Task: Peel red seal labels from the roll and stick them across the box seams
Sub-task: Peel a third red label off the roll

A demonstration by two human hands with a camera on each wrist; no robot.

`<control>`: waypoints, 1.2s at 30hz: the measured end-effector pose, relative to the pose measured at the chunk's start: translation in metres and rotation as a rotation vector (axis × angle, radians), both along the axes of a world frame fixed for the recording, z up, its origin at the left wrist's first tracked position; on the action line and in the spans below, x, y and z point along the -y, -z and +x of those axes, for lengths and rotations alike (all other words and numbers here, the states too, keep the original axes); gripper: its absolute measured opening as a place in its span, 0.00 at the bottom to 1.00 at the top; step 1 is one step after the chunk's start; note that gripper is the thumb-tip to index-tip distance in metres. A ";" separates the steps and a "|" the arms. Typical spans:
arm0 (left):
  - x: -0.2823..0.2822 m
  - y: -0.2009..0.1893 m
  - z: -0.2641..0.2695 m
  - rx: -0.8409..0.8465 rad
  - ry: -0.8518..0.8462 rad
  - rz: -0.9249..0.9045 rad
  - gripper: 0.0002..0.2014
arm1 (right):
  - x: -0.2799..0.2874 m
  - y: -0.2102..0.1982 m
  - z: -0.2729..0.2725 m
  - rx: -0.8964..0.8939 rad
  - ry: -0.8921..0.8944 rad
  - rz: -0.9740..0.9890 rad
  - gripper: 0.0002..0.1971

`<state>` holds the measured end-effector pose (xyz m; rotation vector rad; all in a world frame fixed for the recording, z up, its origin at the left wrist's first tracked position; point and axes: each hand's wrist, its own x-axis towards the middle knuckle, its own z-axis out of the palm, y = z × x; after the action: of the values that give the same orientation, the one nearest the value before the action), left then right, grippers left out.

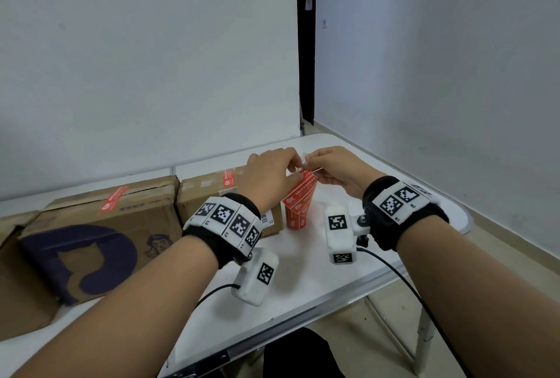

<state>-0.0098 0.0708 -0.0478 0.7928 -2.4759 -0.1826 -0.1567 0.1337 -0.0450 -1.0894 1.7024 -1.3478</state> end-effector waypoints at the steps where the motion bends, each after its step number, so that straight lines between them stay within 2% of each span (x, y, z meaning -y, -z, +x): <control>1: -0.001 0.001 0.000 -0.004 -0.013 -0.016 0.08 | -0.001 0.000 0.001 -0.002 0.012 -0.003 0.01; 8: -0.003 0.008 -0.003 -0.013 -0.021 -0.054 0.11 | -0.003 0.003 0.006 -0.005 0.061 -0.023 0.09; 13: -0.004 0.010 -0.006 -0.025 -0.024 -0.076 0.11 | -0.003 0.001 0.009 0.013 0.085 -0.019 0.03; 17: -0.005 0.012 -0.006 -0.045 -0.013 -0.073 0.10 | -0.005 0.002 0.010 0.009 0.077 -0.022 0.04; 24: -0.006 0.015 -0.003 -0.073 -0.013 -0.111 0.10 | -0.003 0.004 0.010 0.053 0.081 -0.033 0.07; 30: -0.008 0.014 -0.001 -0.115 0.011 -0.116 0.07 | -0.002 0.006 0.008 0.067 0.087 -0.034 0.14; 32: -0.008 0.013 0.000 -0.126 0.022 -0.094 0.06 | -0.001 0.007 0.008 0.059 0.106 -0.036 0.12; 34: -0.009 0.012 0.001 -0.126 0.043 -0.048 0.06 | 0.001 0.011 0.007 0.041 0.174 -0.042 0.05; 36: -0.007 0.012 0.004 -0.135 0.079 0.004 0.05 | 0.005 0.016 0.003 -0.038 0.239 -0.045 0.07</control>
<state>-0.0058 0.0783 -0.0596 0.6621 -2.3815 -0.2609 -0.1539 0.1286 -0.0606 -0.9646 1.8861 -1.5270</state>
